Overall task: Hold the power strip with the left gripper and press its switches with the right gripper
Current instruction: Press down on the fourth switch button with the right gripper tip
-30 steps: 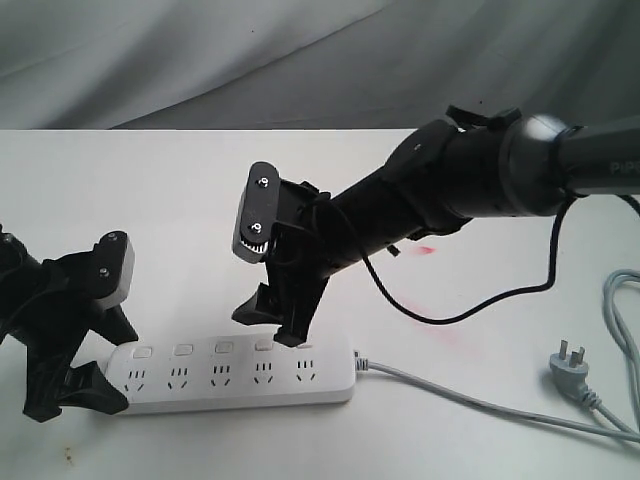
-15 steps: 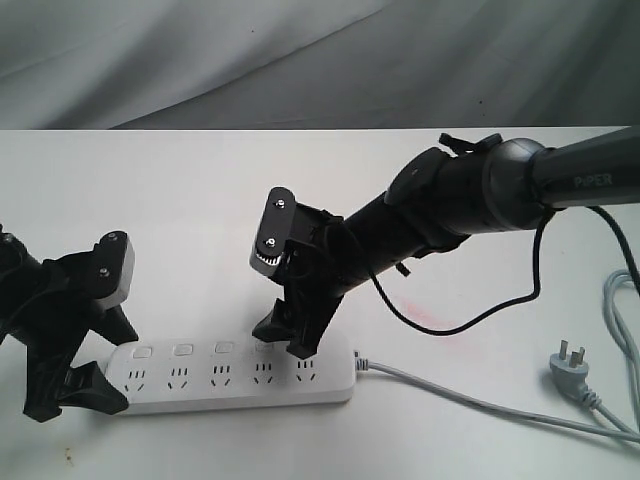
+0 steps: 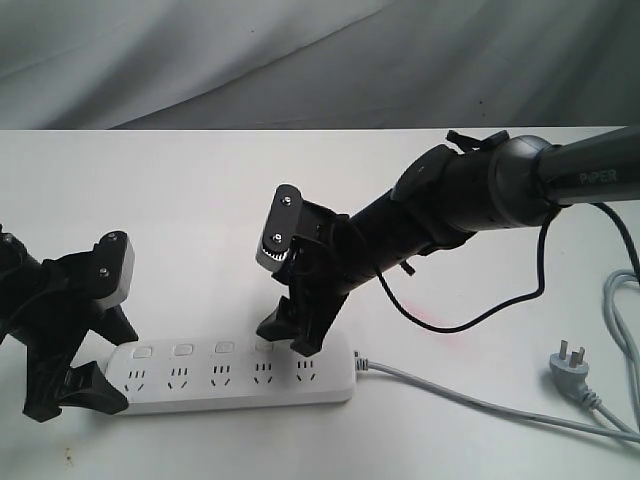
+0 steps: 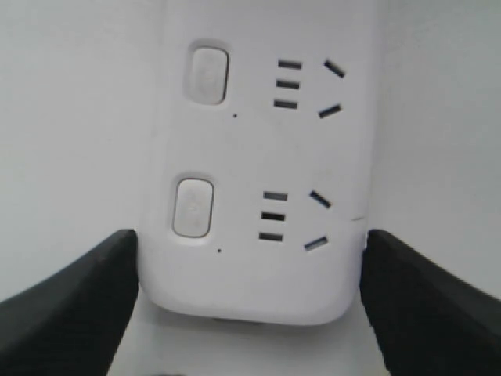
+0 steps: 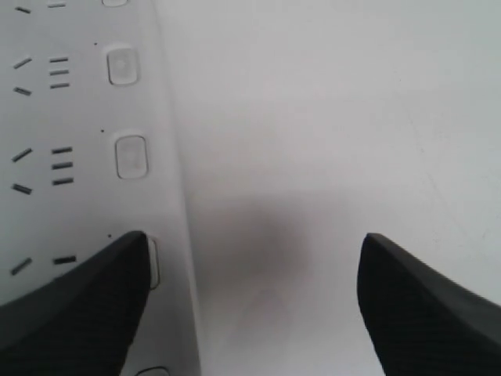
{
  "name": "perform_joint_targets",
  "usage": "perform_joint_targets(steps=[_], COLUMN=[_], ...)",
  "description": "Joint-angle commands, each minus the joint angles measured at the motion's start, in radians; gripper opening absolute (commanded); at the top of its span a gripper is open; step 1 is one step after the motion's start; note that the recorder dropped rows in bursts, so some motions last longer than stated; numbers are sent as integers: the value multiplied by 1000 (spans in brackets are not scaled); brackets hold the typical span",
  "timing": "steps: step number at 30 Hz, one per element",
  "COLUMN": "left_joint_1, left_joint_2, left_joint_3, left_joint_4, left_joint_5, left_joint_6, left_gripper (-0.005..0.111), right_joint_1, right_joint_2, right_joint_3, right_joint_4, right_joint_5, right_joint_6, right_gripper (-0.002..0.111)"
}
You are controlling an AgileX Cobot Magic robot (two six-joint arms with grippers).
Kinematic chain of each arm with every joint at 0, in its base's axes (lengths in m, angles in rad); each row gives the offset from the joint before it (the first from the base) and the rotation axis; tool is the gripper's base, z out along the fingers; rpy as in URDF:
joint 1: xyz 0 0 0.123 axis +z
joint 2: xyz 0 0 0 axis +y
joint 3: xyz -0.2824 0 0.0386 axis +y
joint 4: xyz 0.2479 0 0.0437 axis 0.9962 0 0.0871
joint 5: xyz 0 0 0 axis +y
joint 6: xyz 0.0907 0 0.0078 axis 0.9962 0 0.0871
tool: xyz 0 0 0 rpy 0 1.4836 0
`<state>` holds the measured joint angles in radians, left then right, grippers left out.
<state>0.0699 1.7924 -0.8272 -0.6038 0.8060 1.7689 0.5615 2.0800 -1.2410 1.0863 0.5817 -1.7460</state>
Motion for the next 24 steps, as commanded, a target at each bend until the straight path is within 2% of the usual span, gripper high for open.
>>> perform_joint_targets(steps=[1, 24], left_joint_1=[-3, -3], left_joint_2=[-1, -1], left_joint_3=[-2, -2], left_joint_4=[-10, -10], left_joint_5=[3, 3], left_joint_6=[-5, -5], left_gripper=[40, 40], right_joint_1=[-2, -2], right_joint_2=[-5, 22], right_joint_3=[0, -2], right_joint_4=[7, -5], right_joint_5=[6, 1], right_joint_6=[-3, -24], right_gripper=[68, 68])
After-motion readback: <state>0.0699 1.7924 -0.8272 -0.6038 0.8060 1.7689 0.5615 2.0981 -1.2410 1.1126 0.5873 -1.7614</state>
